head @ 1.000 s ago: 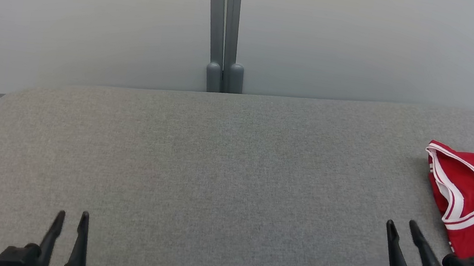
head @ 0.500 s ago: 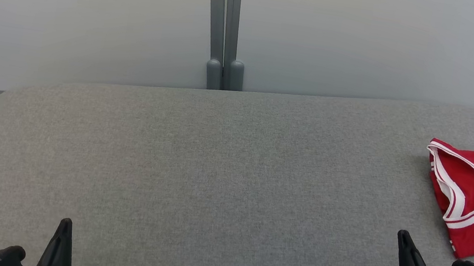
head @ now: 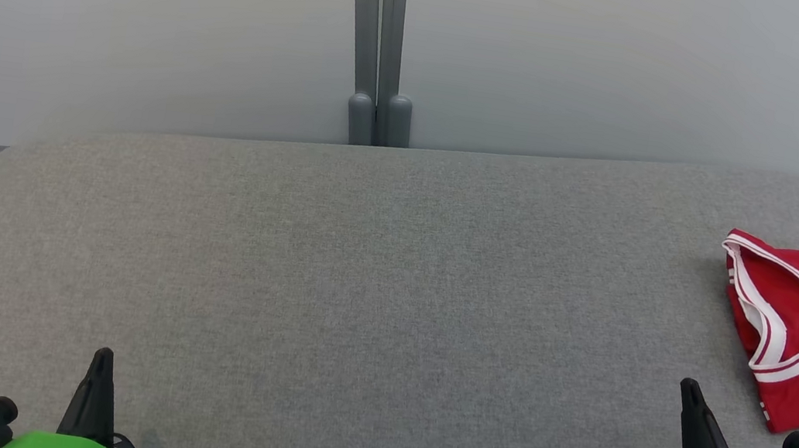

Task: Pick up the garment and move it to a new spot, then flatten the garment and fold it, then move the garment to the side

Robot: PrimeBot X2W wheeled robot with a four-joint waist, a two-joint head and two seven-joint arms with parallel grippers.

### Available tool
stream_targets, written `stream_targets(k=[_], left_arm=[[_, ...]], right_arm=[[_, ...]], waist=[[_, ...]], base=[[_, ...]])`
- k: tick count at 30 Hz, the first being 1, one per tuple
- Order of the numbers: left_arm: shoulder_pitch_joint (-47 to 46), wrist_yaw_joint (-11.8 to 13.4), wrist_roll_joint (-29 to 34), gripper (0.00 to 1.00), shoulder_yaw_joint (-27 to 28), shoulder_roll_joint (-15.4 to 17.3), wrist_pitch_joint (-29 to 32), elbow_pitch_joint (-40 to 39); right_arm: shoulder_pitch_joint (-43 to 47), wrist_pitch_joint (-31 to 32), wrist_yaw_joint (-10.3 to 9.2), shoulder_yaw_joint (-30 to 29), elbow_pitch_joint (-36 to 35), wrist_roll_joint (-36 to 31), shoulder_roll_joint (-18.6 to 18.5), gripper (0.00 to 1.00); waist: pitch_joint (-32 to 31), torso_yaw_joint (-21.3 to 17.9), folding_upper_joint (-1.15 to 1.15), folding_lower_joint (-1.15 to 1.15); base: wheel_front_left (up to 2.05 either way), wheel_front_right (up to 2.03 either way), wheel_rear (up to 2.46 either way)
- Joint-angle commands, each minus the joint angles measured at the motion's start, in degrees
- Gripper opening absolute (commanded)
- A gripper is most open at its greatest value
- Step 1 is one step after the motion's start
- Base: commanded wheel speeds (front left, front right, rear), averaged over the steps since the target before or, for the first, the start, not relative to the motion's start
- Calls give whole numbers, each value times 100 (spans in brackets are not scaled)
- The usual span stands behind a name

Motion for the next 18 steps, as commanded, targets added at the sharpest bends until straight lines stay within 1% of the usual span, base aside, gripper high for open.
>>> stream_targets(k=[1, 18], left_arm=[[-194, -30, -194, 0, 46, 3, 41, -89], [-403, -46, -1450, 0, 150, -29, 378, -112]], right_arm=[[-186, 47, 1, -66, -85, 199, -10, 0], [-325, 391, 2, -281, -92, 1358, 136, 0]], waist=[[7, 0, 0, 0], [87, 1, 0, 0]], base=[[0, 0, 0], [0, 0, 0]])
